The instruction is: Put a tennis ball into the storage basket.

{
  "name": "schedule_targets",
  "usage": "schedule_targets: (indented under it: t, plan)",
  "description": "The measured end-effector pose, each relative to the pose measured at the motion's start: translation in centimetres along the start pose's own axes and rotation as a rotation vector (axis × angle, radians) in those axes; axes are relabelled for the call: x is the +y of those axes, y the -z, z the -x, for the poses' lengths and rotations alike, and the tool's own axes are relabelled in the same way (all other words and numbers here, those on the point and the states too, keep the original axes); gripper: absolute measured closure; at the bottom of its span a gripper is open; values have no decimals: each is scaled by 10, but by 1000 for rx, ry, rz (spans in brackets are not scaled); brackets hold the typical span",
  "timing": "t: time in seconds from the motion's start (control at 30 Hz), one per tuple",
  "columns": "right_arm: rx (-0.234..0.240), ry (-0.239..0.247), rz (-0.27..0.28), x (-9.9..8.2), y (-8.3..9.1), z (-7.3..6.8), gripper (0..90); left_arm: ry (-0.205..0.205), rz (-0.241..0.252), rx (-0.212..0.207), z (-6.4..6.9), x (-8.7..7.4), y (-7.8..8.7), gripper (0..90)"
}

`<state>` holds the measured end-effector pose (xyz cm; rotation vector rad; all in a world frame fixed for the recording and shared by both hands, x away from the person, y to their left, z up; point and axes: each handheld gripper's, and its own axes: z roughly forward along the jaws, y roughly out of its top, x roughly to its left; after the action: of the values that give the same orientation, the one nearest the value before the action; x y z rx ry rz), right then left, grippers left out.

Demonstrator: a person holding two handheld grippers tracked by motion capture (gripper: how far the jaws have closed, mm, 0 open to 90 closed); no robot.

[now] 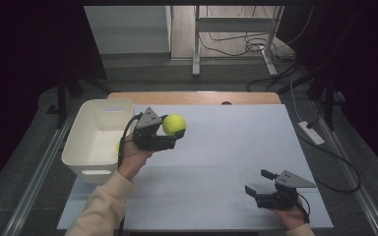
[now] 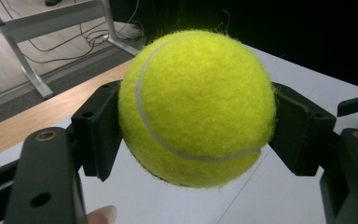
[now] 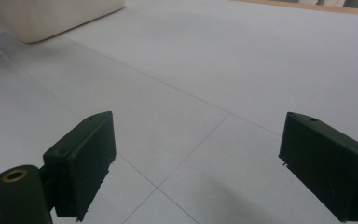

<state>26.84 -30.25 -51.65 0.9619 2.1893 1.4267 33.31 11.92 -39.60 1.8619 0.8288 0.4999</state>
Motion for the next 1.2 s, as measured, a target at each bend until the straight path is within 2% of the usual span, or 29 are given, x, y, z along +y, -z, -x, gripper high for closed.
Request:
schedule_targets:
  t: [0.6, 1.2]
  plan:
    - [-1, 1, -1, 0, -1, -1, 106, 34, 25, 42, -16, -6, 24, 267]
    - [-2, 2, -1, 0, -1, 0, 106, 54, 32, 80, -28, -9, 37, 268]
